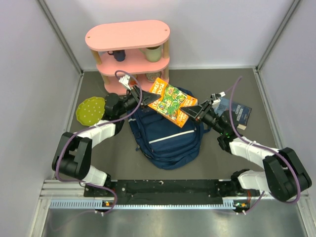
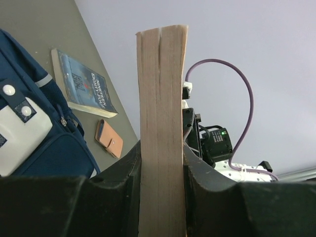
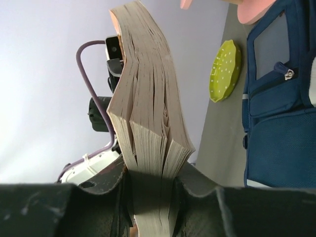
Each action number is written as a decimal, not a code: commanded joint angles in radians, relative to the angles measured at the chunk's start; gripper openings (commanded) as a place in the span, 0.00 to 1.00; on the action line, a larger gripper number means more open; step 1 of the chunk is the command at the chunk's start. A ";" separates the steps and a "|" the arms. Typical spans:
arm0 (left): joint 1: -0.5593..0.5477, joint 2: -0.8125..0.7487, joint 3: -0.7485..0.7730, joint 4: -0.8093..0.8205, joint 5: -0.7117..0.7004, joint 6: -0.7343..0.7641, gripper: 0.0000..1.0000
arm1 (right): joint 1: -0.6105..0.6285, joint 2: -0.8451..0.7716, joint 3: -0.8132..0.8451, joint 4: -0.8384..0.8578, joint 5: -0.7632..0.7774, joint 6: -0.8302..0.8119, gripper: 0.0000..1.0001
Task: Pack the student bag
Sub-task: Pick up the book from the center of the board, then place the book in the student bag.
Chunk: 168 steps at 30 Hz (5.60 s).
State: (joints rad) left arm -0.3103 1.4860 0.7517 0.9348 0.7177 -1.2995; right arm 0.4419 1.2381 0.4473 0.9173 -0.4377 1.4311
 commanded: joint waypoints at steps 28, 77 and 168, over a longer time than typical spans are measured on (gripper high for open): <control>-0.185 -0.495 0.044 -1.220 -0.547 0.990 0.98 | 0.001 -0.664 0.221 -1.086 0.602 -0.534 0.00; -0.822 0.162 0.400 -1.426 -1.075 1.168 0.72 | 0.001 -0.750 0.156 -1.183 0.695 -0.514 0.00; -0.466 -0.041 0.758 -1.320 -0.791 0.859 0.00 | -0.008 -0.668 -0.058 -0.786 0.234 -0.095 0.00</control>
State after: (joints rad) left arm -0.7864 1.4818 1.4368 -0.5449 -0.0677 -0.3931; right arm 0.4355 0.5411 0.3855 -0.2108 -0.1684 1.2778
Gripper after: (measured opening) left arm 0.023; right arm 0.239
